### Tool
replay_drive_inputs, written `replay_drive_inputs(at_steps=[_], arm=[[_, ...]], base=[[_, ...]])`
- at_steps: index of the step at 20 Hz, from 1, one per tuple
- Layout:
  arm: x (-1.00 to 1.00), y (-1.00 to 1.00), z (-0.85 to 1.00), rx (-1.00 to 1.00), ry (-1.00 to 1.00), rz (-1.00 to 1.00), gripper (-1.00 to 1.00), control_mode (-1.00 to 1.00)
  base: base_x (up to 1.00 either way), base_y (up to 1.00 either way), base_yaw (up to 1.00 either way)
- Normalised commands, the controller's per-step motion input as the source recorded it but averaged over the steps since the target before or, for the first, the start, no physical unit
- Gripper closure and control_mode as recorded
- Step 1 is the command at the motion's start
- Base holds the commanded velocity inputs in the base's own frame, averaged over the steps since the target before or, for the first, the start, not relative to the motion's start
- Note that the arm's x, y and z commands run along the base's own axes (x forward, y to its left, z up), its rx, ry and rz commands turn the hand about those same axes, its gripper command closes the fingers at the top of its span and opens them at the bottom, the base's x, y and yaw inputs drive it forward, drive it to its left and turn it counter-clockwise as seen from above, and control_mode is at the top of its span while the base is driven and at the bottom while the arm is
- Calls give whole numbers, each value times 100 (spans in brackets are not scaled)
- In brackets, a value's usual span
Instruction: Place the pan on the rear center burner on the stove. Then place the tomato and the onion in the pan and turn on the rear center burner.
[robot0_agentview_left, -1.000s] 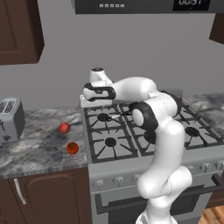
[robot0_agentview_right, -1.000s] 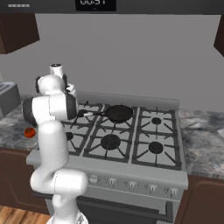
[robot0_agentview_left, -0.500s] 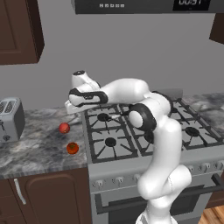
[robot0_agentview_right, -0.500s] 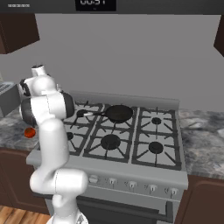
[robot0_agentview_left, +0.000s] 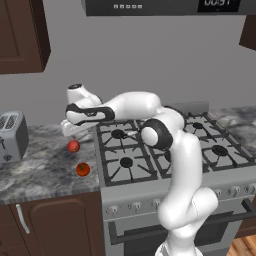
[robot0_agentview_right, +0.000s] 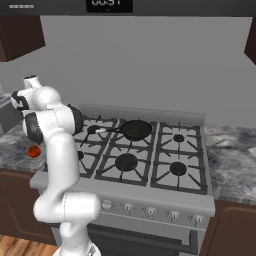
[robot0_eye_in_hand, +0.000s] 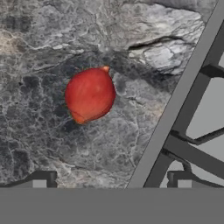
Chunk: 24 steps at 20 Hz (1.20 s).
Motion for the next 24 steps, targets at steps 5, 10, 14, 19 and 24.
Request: replay_drive_inputs(at_steps=[5,10,14,19,24], arm=[[1,39,-29,-5,7,7,-100,-100],[19,26,-30,-2,8,2,-100,-100],[49,8,-21,0,6,0,-100,-100],[27,13,-27,-4,6,0,-100,-100],[2,4,-20,-6,8,0,-100,-100]], base=[[0,0,0],[0,0,0],[0,0,0],[0,0,0],[0,0,0]])
